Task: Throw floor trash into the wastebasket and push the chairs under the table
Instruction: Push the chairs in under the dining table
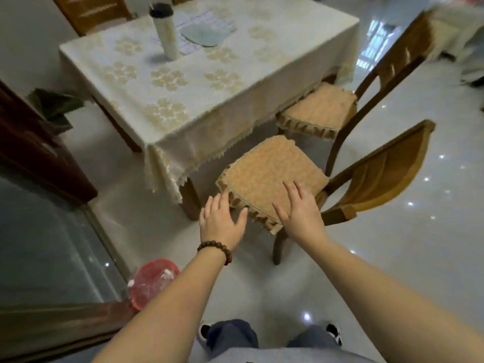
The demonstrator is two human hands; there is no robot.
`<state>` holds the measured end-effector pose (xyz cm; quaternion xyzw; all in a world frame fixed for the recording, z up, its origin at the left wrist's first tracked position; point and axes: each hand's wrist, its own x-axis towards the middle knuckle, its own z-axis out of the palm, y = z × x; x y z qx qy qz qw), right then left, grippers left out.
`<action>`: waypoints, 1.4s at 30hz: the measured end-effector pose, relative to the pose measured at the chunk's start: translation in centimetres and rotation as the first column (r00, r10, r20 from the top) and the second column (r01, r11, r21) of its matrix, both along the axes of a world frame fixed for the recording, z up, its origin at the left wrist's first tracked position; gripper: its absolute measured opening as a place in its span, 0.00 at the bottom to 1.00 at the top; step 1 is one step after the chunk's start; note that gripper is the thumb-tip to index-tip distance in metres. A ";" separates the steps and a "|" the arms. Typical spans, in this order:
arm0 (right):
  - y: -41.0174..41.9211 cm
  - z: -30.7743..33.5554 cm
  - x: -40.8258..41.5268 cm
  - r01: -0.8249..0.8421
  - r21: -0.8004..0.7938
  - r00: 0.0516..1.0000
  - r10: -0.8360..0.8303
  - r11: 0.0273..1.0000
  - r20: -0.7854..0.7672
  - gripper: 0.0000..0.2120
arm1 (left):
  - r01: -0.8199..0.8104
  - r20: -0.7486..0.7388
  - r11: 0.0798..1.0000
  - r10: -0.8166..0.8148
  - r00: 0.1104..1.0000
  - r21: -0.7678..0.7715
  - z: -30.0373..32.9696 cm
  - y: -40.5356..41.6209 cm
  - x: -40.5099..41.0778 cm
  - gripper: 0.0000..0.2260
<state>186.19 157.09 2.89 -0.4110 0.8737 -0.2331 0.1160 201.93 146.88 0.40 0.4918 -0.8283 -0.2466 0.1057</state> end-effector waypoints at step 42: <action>8.1 2.4 -43.4 -0.741 0.181 0.640 0.762 0.646 -0.098 0.41 | -0.379 0.155 0.905 0.410 0.899 -0.193 5.3 15.2 -34.8 0.41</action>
